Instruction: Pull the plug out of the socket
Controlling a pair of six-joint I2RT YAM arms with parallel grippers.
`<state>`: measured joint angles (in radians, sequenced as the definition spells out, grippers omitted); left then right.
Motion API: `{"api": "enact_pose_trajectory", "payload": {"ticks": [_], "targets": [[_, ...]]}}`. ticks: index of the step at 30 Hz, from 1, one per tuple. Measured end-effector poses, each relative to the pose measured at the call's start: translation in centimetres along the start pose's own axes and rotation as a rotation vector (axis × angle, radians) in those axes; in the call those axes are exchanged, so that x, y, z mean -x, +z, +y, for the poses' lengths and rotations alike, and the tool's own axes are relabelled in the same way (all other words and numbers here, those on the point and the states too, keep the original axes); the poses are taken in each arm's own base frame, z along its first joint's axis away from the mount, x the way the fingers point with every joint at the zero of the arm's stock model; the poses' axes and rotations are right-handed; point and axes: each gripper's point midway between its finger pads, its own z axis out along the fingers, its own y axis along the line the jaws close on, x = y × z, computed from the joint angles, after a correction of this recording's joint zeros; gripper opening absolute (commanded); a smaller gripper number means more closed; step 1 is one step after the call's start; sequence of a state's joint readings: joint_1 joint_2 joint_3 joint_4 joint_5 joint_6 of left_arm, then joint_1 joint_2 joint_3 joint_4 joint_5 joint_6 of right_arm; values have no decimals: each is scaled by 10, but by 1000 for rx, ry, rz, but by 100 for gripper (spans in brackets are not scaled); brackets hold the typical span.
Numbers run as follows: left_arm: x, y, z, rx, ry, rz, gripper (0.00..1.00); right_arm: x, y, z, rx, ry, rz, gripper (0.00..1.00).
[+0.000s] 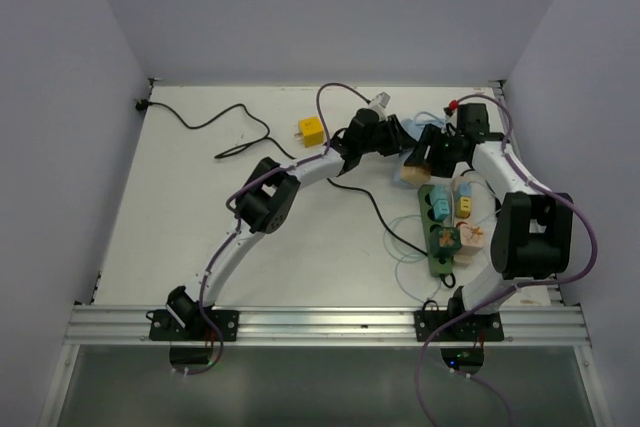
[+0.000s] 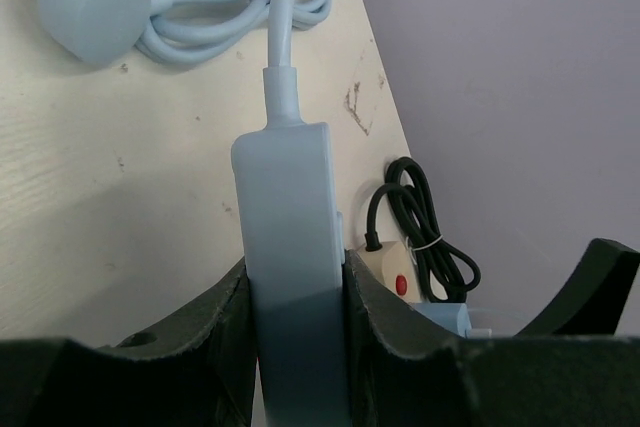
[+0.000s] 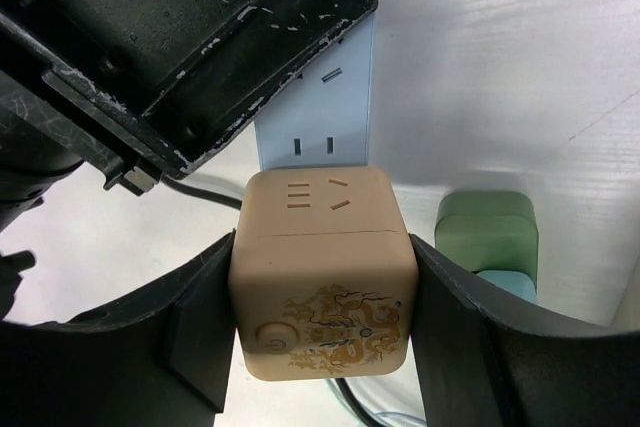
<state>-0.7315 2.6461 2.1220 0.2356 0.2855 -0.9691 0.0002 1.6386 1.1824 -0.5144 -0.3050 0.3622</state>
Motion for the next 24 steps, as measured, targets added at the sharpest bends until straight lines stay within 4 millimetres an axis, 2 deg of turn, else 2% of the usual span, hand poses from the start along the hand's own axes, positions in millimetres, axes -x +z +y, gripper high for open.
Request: {"api": "enact_pose_trajectory", "payload": {"ticks": [5, 17, 24], "targets": [[0, 0, -7, -31, -7, 7, 0, 0, -6, -2, 57, 45, 12, 18], [0, 0, -8, -30, 5, 6, 0, 0, -9, -3, 41, 25, 22, 18], [2, 0, 23, 112, 99, -1, 0, 18, -18, 9, -69, -64, -37, 18]]}}
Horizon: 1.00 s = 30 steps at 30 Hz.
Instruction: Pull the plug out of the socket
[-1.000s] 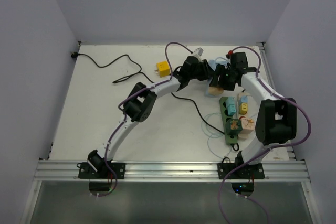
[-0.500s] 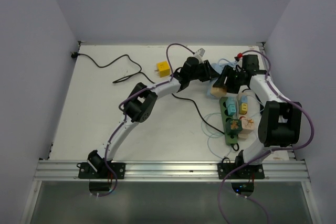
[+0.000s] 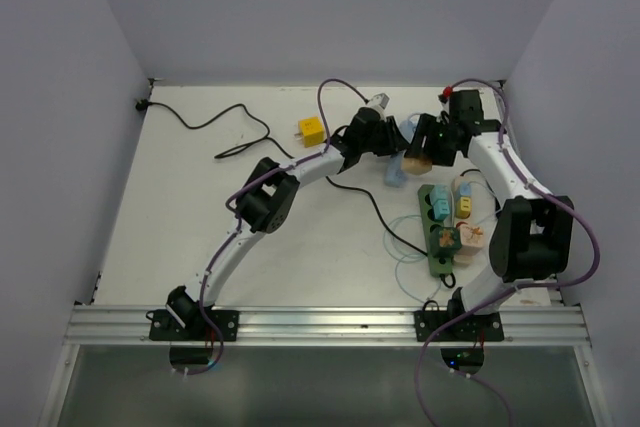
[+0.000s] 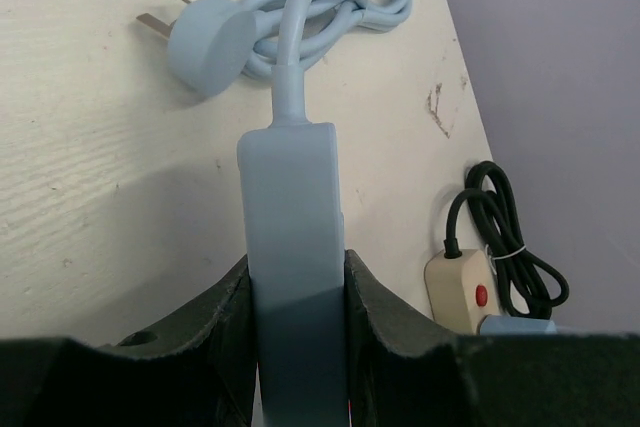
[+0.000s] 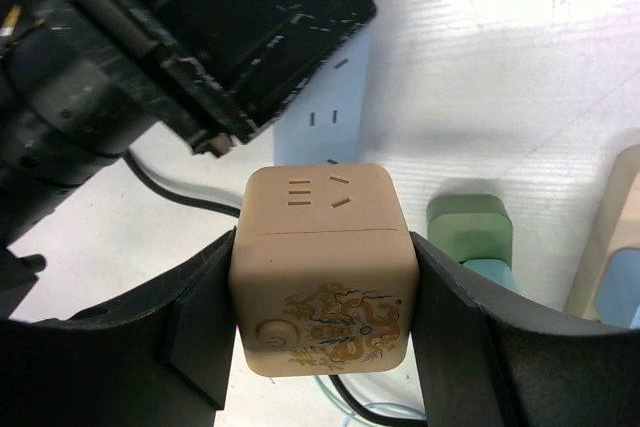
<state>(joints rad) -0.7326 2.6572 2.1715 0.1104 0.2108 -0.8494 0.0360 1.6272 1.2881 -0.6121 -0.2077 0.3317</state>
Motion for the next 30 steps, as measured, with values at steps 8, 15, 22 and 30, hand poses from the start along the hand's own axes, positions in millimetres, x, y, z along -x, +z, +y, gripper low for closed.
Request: {"api": "enact_pose_trajectory", "payload": {"ticks": [8, 15, 22, 30], "targets": [[-5, 5, 4, -5, -12, -1, 0, 9, -16, -1, -33, 2, -41, 19], [-7, 16, -7, -98, -79, -26, 17, 49, -76, -19, -81, 88, -250, 20], [-24, 30, -31, -190, -85, -30, 72, 63, -91, -11, -57, 110, -315, 20], [-46, 31, -50, -215, -15, -3, 98, 63, -89, -11, -53, 129, -316, 20]]}}
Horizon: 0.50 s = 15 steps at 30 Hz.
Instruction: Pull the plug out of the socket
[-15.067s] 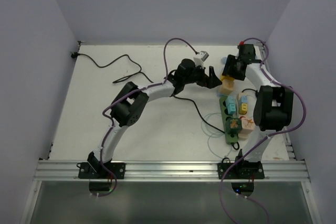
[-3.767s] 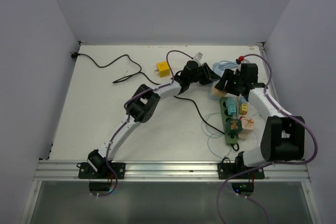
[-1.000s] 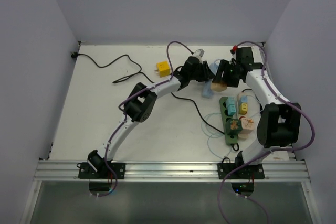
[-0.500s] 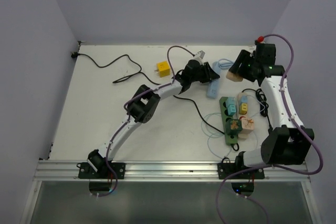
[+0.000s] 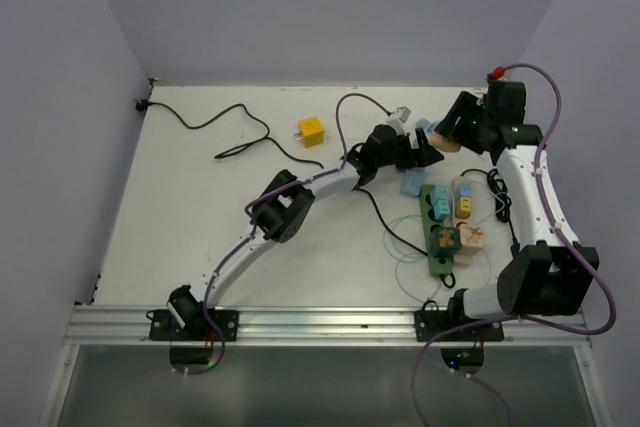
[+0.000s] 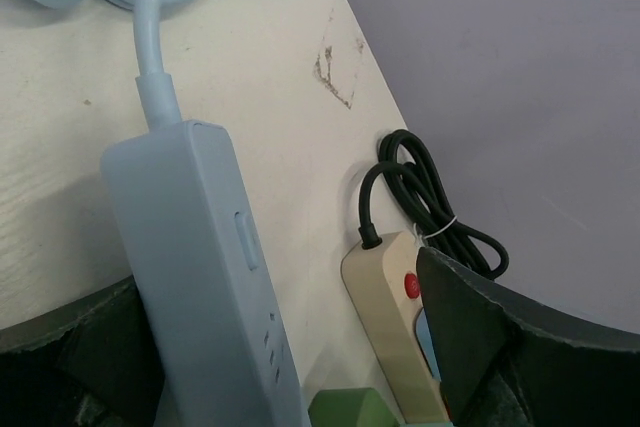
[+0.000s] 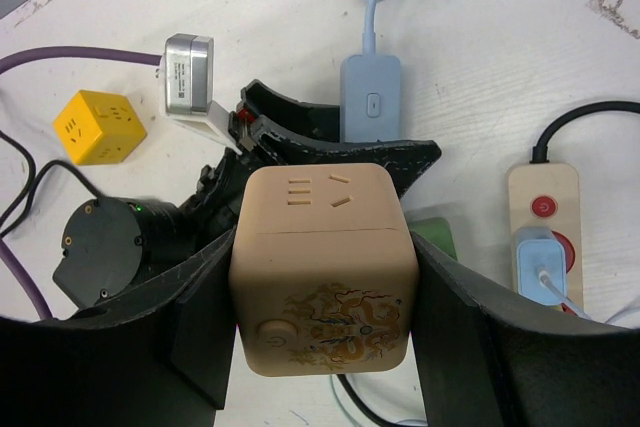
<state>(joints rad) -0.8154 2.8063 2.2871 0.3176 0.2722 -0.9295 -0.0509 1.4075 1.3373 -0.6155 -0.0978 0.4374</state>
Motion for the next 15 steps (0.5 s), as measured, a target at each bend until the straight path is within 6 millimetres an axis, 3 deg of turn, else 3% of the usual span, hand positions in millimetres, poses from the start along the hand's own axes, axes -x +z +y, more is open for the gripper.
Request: {"api": "enact_pose_trajectory", "payload": {"ticks": [8, 15], "targets": [[12, -20, 11, 114, 115, 44, 100, 1, -1, 1, 10, 22, 0, 22], [70, -60, 8, 194, 217, 13, 100, 7, -9, -1, 33, 54, -19, 24]]}}
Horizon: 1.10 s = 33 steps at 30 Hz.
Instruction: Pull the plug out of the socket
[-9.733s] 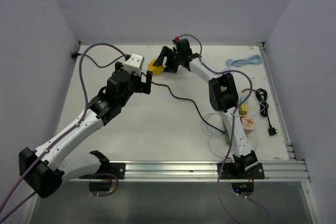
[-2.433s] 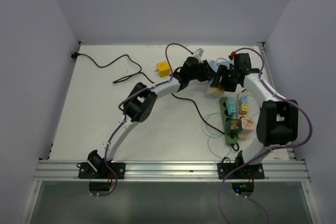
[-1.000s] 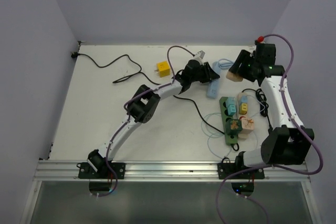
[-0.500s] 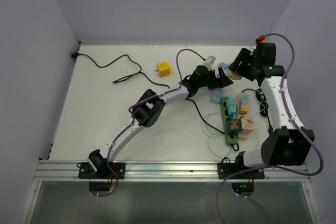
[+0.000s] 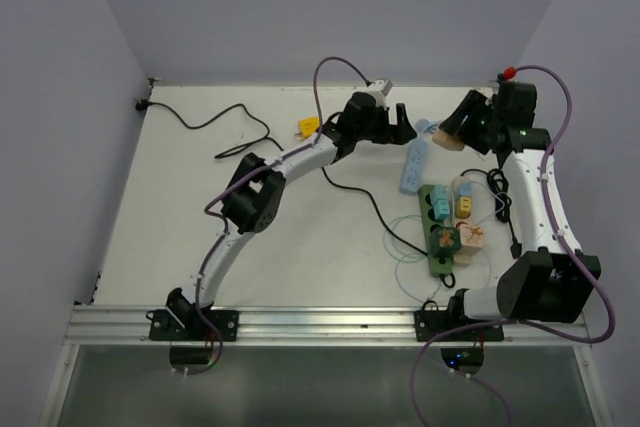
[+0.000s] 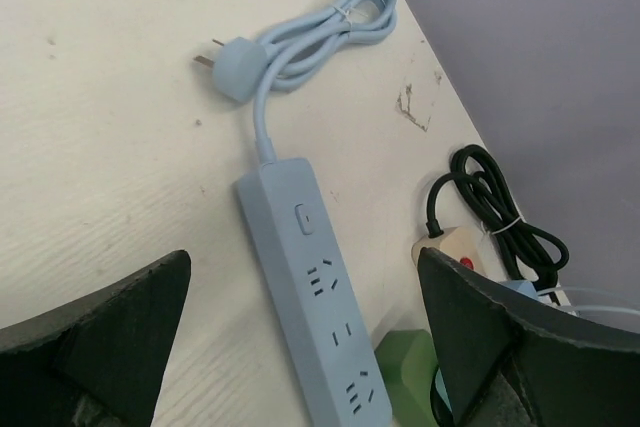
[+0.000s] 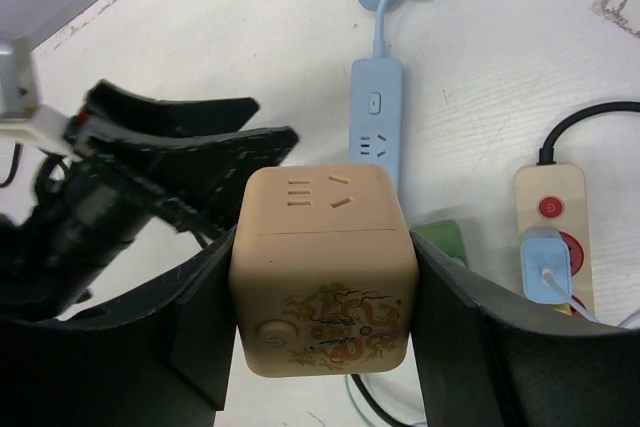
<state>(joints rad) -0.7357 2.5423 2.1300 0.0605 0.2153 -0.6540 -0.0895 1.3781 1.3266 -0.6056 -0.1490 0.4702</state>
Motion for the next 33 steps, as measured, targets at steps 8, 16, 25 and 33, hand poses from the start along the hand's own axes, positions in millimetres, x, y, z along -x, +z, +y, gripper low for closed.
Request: {"api": "enact_pose_trajectory", "payload": {"ticks": [8, 16, 25, 33], "targets": [[64, -89, 2, 132, 135, -29, 100, -4, 14, 11, 103, 21, 9, 28], [122, -240, -22, 303, 281, -151, 100, -55, 89, 35, 205, 23, 187, 33], [131, -411, -23, 500, 432, -350, 100, -118, 174, 117, 345, 11, 357, 33], [70, -485, 43, 761, 468, -403, 100, -112, 233, 179, 439, 54, 340, 36]]}}
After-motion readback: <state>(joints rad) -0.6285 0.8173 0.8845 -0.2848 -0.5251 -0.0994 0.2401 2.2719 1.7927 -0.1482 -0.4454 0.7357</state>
